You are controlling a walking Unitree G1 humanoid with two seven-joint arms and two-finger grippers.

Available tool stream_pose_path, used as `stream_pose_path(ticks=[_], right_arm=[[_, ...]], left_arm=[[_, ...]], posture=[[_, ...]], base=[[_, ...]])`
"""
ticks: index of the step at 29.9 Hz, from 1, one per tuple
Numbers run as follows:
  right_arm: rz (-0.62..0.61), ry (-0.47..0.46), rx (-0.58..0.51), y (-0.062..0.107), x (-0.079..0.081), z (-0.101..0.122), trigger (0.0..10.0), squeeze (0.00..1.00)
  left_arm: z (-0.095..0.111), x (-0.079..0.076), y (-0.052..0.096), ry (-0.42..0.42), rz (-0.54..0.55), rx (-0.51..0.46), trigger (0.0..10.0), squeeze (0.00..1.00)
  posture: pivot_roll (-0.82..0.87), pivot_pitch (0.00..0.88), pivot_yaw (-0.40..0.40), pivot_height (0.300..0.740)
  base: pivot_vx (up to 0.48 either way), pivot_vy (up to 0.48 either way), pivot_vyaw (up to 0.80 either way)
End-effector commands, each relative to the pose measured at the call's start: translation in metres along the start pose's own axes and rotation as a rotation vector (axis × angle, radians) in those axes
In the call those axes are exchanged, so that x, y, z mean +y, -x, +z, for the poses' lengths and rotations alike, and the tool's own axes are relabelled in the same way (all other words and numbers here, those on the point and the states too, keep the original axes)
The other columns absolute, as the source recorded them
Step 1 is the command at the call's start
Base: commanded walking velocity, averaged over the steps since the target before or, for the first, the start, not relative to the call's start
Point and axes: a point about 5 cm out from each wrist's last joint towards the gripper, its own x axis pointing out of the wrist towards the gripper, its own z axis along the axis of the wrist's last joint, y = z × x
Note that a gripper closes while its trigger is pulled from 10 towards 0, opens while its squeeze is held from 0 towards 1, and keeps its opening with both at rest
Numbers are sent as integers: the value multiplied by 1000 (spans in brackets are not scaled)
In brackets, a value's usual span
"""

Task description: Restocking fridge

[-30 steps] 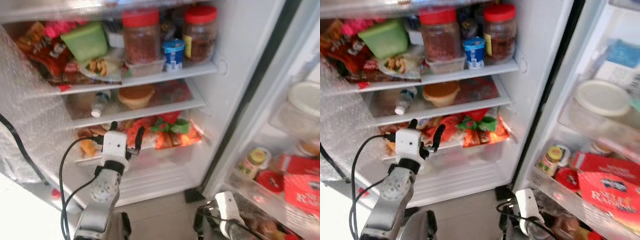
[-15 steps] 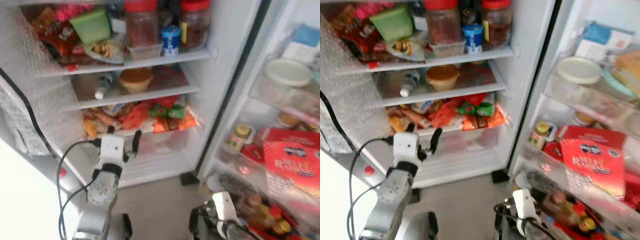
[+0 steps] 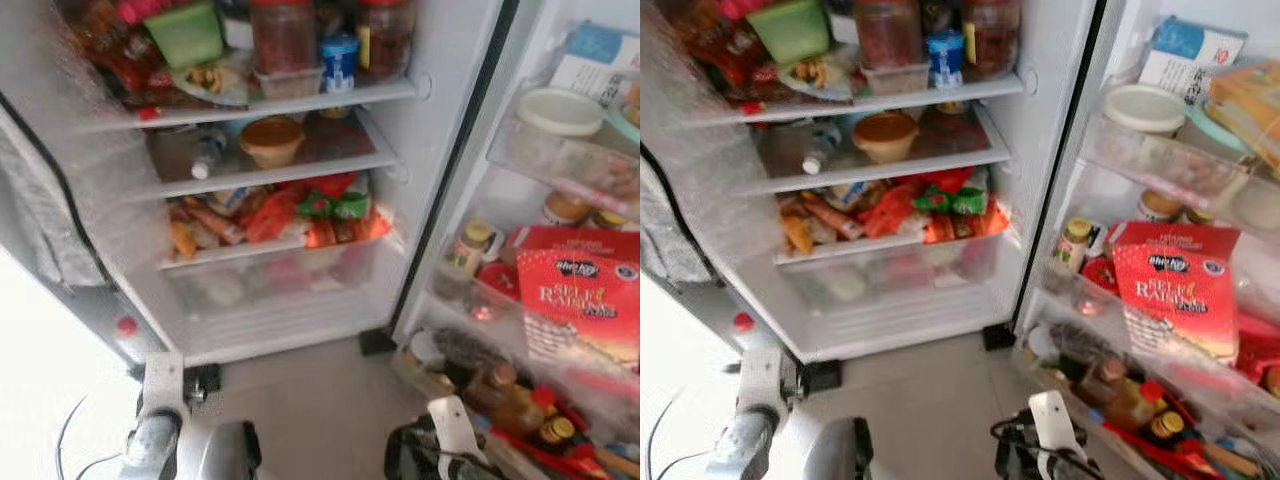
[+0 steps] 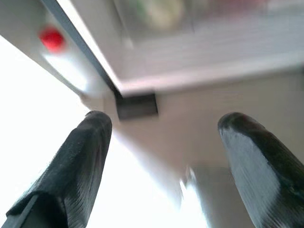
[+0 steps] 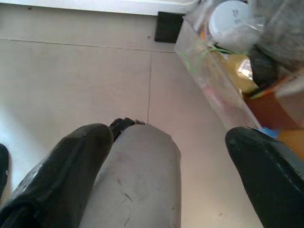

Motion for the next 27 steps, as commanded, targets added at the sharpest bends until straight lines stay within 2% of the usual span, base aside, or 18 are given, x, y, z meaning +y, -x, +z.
stream_pose_path(ticks=[1,4,7,12,19,27], right_arm=[[57,-9,189,12,17,-47,10000,0],[55,-13,189,12,17,-47,10000,0],[56,-12,188,12,17,-47,10000,0],[52,-14,188,12,17,-47,10000,0],[59,-6,184,11,18,-46,10000,0],[69,-2,179,11,18,-46,10000,0]], left_arm=[[-6,4,-1,-11,-5,33,10000,0],[-13,4,-3,26,-6,71,10000,0],[-26,5,-1,-2,11,135,10000,0],[-32,5,0,11,26,144,10000,0],[-44,7,5,12,40,169,10000,0],[-45,4,6,6,34,167,10000,0]], posture=[[-29,72,42,563],[-28,70,42,563],[-27,71,42,563],[-32,70,45,563],[-27,72,44,563],[-29,70,46,563]], base=[[0,0,0],[0,0,0],[0,0,0],[0,0,0],[0,304,0],[0,320,0]])
